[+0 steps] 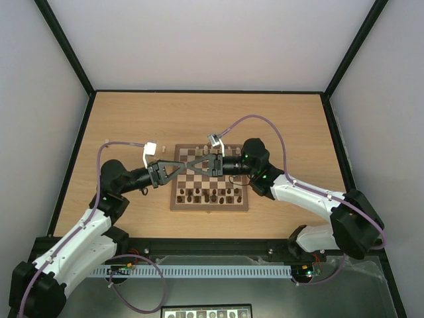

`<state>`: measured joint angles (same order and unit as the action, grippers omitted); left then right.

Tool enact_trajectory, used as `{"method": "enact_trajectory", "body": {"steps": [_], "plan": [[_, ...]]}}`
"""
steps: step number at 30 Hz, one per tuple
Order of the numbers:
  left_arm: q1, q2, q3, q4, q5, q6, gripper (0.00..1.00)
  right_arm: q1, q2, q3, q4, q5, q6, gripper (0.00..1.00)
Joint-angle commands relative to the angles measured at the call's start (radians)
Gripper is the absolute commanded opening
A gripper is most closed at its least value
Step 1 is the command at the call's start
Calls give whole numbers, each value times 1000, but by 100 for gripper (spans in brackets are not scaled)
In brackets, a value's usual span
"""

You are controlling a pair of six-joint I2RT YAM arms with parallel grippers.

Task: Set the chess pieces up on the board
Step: Place the chess piece on the chessboard.

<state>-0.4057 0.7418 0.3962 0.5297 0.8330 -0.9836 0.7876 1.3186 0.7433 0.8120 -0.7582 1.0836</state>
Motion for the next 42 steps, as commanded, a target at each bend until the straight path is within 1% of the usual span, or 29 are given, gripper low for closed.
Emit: {"method": "enact_trajectory", "body": {"steps": [1,5,8,10,13,14,16,21,24,27,31,33,36,38,39,40,42], "plan": [[-4,-4,40,-79,-33,45,11,7,3,10,31,-15,-16,13],[-4,-5,56,-126,-51,69,9,8,4,14,13,-4,-25,16],[-4,3,62,-134,-58,76,9,8,9,17,-1,0,-30,23],[-2,7,66,-141,-62,82,9,7,10,19,-10,4,-34,27],[-2,17,77,-160,-70,98,8,8,13,25,-30,14,-43,36],[-2,21,81,-168,-72,105,8,8,13,27,-37,15,-46,41],[-2,25,91,-184,-78,120,8,6,13,32,-54,19,-54,46],[12,53,126,-254,-98,170,8,-10,-4,56,-167,42,-109,66],[21,88,164,-323,-124,225,8,-43,-29,50,-243,45,-137,72],[27,144,215,-395,-171,289,8,-93,-78,35,-353,55,-198,76],[26,257,295,-517,-280,386,8,-157,-162,24,-517,83,-295,80],[25,318,337,-595,-360,435,8,-182,-201,31,-621,117,-357,80],[8,419,419,-703,-521,493,8,-209,-255,45,-742,185,-441,82],[-5,491,474,-770,-644,515,7,-231,-278,44,-781,203,-481,84],[-5,531,489,-792,-680,519,6,-240,-289,43,-793,205,-493,84],[-4,552,495,-804,-716,519,5,-246,-293,40,-801,209,-503,84],[-27,581,502,-819,-830,495,6,-254,-295,34,-811,214,-521,84]]}}
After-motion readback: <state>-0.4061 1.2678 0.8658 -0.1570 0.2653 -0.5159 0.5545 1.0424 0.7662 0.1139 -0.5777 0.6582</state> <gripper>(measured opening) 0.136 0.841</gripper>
